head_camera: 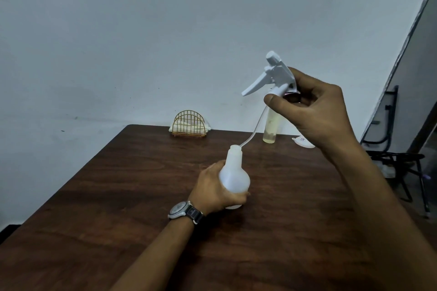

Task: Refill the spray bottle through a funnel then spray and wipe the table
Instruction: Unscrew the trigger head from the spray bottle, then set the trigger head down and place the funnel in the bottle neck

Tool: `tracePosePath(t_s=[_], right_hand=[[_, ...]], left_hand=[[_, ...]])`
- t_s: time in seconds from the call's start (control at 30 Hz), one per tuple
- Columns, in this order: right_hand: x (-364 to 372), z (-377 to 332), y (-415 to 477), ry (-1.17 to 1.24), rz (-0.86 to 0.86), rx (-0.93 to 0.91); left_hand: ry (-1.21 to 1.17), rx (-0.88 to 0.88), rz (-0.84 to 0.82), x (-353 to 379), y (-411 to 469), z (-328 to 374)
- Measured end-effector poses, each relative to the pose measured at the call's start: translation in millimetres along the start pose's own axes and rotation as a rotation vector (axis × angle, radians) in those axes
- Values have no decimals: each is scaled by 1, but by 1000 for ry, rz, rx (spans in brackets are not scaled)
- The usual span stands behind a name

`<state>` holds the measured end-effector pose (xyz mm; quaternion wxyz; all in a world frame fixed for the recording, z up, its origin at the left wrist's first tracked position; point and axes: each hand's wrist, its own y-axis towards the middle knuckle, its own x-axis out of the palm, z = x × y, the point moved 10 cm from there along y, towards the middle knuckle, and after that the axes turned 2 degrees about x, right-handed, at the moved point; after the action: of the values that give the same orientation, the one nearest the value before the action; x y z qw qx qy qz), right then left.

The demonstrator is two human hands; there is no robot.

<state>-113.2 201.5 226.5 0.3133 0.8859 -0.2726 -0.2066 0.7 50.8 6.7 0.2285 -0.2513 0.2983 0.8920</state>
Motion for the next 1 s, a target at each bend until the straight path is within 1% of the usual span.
tracePosePath(t_s=[0.2, 0.43, 0.63, 0.73, 0.87, 1.0], right_hand=[[-5, -11, -5, 2, -2, -31], [-21, -18, -9, -30, 81, -70], [-36, -21, -10, -26, 116, -110], [-47, -18, -14, -1, 185, -107], [-76, 16, -24, 62, 372, -23], [-93, 84, -51, 425, 545, 230]], left_hand=[[27, 5, -2, 0, 1, 0], [14, -30, -1, -2, 1, 0], [-5, -49, 8, -3, -2, 1], [-4, -52, 8, -3, -3, 1], [32, -43, 5, -4, -2, 4], [30, -29, 0, -4, -2, 6]])
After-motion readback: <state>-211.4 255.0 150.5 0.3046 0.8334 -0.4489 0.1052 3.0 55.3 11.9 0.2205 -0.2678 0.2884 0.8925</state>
